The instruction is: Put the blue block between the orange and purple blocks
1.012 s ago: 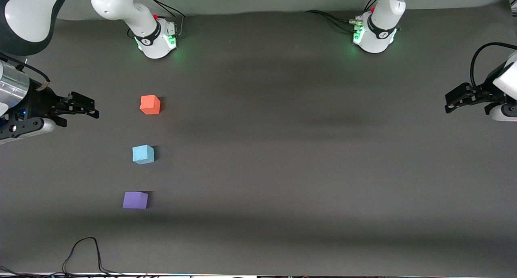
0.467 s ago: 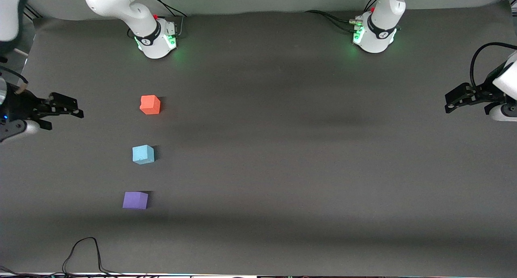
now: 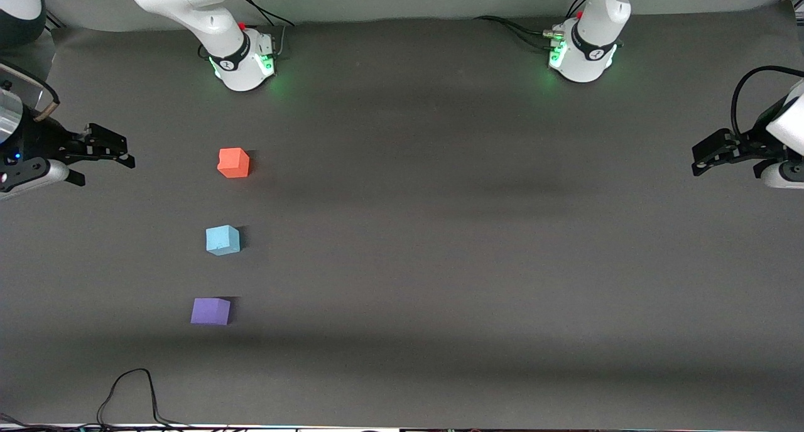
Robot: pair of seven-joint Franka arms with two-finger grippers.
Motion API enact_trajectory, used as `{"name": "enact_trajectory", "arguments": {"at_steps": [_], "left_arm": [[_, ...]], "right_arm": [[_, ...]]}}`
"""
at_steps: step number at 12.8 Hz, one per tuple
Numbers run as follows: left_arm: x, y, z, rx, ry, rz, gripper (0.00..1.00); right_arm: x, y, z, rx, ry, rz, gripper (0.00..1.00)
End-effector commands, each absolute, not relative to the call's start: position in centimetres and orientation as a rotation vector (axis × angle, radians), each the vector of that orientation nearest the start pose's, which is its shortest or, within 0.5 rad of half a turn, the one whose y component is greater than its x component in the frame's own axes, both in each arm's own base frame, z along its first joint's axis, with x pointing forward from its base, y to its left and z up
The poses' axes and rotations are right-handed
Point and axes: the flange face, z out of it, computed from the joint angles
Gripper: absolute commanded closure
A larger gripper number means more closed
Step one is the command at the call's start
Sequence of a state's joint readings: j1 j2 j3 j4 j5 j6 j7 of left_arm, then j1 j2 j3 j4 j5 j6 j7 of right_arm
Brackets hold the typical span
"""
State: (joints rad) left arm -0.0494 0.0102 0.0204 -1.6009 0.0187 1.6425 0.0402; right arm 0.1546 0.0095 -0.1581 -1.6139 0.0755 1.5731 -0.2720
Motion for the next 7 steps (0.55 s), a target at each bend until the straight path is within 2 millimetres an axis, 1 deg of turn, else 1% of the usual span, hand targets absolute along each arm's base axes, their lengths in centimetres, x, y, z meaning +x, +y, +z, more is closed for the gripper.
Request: {"name": "enact_trajectory", "arguments": {"at_steps": [1,3,7], "left_arm": [[56.2,-1.5,61.5,-3.121,0.107,-0.053,0.00],[56.2,-1.5,61.5,-3.121,0.107,-0.055,0.00],[56.2,-1.4,61.5,-3.119,0.107,-0.057,0.00]], "right_arm": [[55.2,0.5,59.6,-3.094,-0.341,0.048,0.00],[55.9,1.1,60.0,-3.104,-0.348,0.026,0.00],[57.4,1.1,61.5,-3.114,-0.328,-0.026,0.00]]}}
